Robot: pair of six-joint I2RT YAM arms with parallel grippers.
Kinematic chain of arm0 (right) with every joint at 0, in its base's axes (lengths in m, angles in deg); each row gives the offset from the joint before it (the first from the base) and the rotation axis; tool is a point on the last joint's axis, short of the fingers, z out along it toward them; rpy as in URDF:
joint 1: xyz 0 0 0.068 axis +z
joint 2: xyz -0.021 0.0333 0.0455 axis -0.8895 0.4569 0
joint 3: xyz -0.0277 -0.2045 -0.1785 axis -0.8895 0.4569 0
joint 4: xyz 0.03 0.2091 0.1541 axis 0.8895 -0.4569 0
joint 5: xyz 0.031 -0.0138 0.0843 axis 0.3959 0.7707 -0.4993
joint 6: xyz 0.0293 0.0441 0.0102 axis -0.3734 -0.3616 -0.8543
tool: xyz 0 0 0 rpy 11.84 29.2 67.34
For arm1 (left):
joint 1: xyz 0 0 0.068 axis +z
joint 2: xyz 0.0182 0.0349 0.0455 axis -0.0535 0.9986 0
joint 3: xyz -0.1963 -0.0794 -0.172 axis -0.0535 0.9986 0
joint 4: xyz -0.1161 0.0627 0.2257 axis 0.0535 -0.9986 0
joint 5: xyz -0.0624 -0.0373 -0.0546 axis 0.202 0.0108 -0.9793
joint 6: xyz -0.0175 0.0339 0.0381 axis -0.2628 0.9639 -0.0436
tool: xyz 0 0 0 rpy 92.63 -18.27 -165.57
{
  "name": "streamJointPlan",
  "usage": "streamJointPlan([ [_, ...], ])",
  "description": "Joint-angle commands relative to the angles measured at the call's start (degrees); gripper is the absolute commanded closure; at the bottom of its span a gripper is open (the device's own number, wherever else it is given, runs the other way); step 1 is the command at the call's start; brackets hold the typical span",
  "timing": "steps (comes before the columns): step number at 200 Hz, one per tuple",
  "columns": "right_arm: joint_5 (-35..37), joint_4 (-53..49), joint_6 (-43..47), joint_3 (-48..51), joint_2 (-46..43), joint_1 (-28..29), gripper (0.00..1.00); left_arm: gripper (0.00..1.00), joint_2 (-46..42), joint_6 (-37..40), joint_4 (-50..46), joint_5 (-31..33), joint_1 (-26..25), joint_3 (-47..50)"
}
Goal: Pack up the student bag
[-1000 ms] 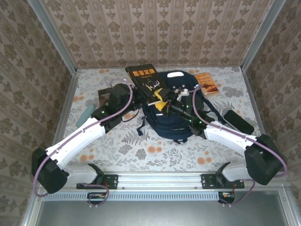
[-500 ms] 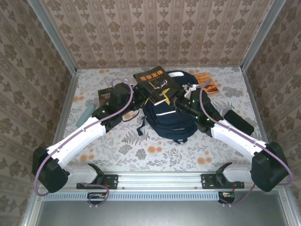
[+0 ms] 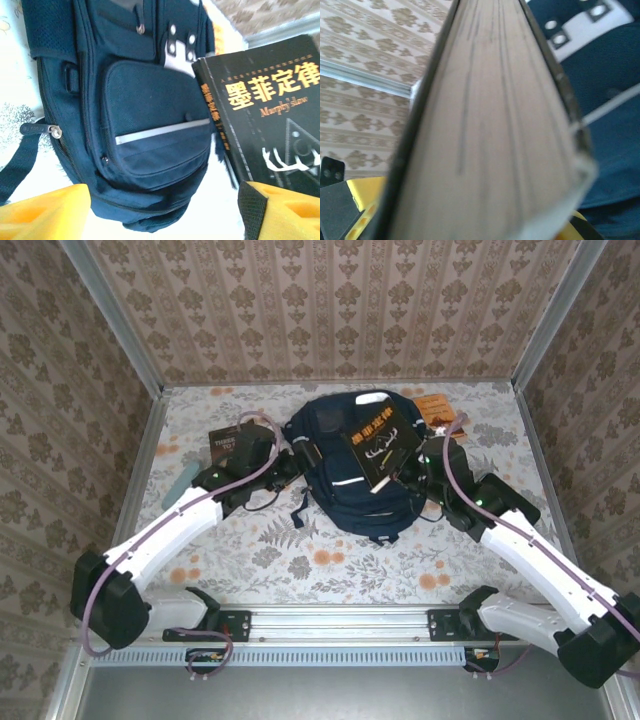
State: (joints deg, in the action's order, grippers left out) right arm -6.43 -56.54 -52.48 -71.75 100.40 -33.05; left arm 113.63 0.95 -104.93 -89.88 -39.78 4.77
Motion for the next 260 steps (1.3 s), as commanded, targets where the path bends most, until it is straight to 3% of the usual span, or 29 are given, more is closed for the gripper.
streamJointPlan([
  [1,5.2,-5.7,4.4,-1.3,-5.1,-0.6,0.99,0.27,3.1,3.7,0.5,-5.4,-0.4,1.6],
  [42,4.4,-10.1,4.4,-0.5,-9.0,-1.2,1.0,0.37,10.3,2.8,5.2,-7.2,-0.4,1.9],
  [70,3.6,-10.1,4.2,1.1,-10.8,-1.2,1.0,0.53,16.0,3.7,7.0,-9.7,-0.1,-1.1],
  [135,0.0,-7.9,5.6,1.5,-8.9,-1.3,1.0,0.61,27.2,4.0,8.8,-13.1,1.1,-7.0],
  [186,-0.7,-7.6,6.1,2.2,-8.5,-1.3,1.0,0.58,32.0,3.2,7.7,-14.0,1.2,-9.5],
  [236,0.4,-8.4,6.2,3.2,-8.9,-1.7,1.0,0.53,30.8,4.6,1.3,-7.2,0.9,-10.2],
  [260,0.8,-8.0,6.0,3.8,-9.2,-1.8,1.0,0.56,32.1,4.0,3.2,-11.1,0.8,-10.0],
])
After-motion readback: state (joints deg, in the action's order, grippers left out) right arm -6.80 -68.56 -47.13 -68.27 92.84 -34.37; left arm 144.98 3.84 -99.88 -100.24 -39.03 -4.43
